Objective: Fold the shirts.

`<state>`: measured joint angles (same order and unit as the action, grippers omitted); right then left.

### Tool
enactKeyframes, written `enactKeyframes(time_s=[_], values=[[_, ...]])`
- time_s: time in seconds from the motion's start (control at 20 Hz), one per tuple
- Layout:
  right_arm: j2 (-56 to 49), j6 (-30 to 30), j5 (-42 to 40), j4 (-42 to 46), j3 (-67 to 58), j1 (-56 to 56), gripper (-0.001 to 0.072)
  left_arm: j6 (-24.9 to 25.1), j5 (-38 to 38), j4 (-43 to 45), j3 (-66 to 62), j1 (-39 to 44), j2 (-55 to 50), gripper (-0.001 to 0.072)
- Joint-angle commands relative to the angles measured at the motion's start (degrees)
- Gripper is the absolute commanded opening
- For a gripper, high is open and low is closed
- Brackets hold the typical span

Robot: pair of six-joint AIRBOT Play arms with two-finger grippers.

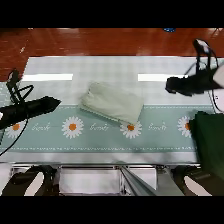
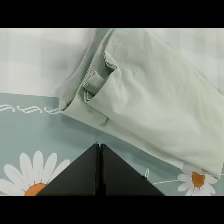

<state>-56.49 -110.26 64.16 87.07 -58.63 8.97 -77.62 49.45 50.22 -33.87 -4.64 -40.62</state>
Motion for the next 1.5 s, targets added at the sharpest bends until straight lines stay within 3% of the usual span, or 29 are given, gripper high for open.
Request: enactKeyframes(time_s=[0.0, 0.15, 0.4, 0.55, 0.75, 0.8, 0.9, 1.05, 1.45], values=[[7.72, -9.16, -13.84, -3.91, 19.58, -2.60, 0.0407, 0.00, 1.01, -0.15, -0.09, 0.22, 0.02, 0.0017], [1.22, 0.04, -22.73, -21.55, 24.94, -2.60, 0.0407, 0.00, 2.78, -0.11, -0.07, 0.37, -0.04, 0.0017], [-14.97, 25.07, -23.10, -51.76, 24.87, -2.60, 0.0407, 0.00, 3.32, -0.11, -0.07, 0.37, -0.76, 0.0017], [-22.12, 33.33, -22.53, -62.42, 22.77, -2.29, 0.0407, -0.02, 3.32, -0.13, -0.07, 0.37, -1.55, 0.0017], [-30.75, 34.18, -19.26, -62.55, 13.53, 1.77, 0.0396, -0.02, 3.30, -0.31, -0.07, 0.39, -2.14, 0.0017], [-32.39, 34.73, -17.90, -62.53, 10.84, 2.69, 0.0304, -0.02, 3.30, -0.31, -0.07, 0.39, -2.23, 0.0017], [-34.10, 38.42, -14.82, -62.53, 5.01, 4.20, 0.0025, -0.02, 3.30, -0.31, -0.07, 0.39, -2.36, 0.0017], [-34.16, 37.38, -10.69, -59.60, -6.58, 4.76, 0.0025, 0.00, 3.28, -0.28, -0.07, 0.37, -2.38, 0.0017], [-34.10, 18.49, -1.42, -36.57, -41.79, 1.60, 0.0025, 0.00, 3.34, -0.31, -0.07, 0.39, -3.39, 0.0017]])
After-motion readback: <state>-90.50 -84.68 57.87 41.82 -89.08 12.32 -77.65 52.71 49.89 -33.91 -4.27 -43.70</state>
